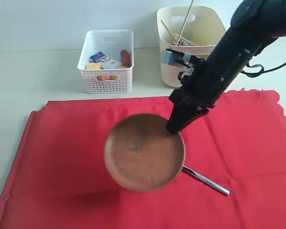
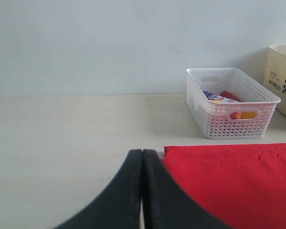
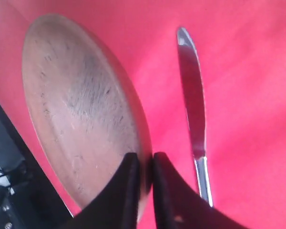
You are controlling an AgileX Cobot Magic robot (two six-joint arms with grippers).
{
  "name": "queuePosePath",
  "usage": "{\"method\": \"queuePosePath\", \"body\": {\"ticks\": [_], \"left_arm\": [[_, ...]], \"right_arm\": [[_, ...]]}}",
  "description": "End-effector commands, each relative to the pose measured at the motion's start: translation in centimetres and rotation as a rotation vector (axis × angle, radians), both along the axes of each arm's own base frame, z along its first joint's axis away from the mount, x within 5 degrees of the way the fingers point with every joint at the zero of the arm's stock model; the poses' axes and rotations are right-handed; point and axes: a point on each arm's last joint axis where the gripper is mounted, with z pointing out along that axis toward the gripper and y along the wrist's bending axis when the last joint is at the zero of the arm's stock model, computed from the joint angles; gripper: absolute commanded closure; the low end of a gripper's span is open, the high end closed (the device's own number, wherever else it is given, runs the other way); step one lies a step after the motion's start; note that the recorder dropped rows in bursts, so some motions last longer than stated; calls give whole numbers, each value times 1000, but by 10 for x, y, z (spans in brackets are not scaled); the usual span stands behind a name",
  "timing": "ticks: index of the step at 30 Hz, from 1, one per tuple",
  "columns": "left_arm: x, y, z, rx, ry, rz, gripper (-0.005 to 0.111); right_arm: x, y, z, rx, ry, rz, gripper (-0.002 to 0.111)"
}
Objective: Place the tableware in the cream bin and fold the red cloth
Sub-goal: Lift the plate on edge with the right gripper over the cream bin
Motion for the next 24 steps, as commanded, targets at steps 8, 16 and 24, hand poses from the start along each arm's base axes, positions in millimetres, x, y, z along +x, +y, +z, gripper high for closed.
{"method": "queuePosePath", "body": {"ticks": [8, 16, 24], "left_arm": [[0, 0, -1, 0, -5, -4, 107], [0, 0, -1, 0, -5, -4, 107], [0, 0, -1, 0, -5, -4, 107]], "right_arm": [[48, 2, 67, 183, -243, -176, 108], [87, -58, 100, 297, -358, -569, 108], [112, -107, 107, 263, -553, -907, 108]]}}
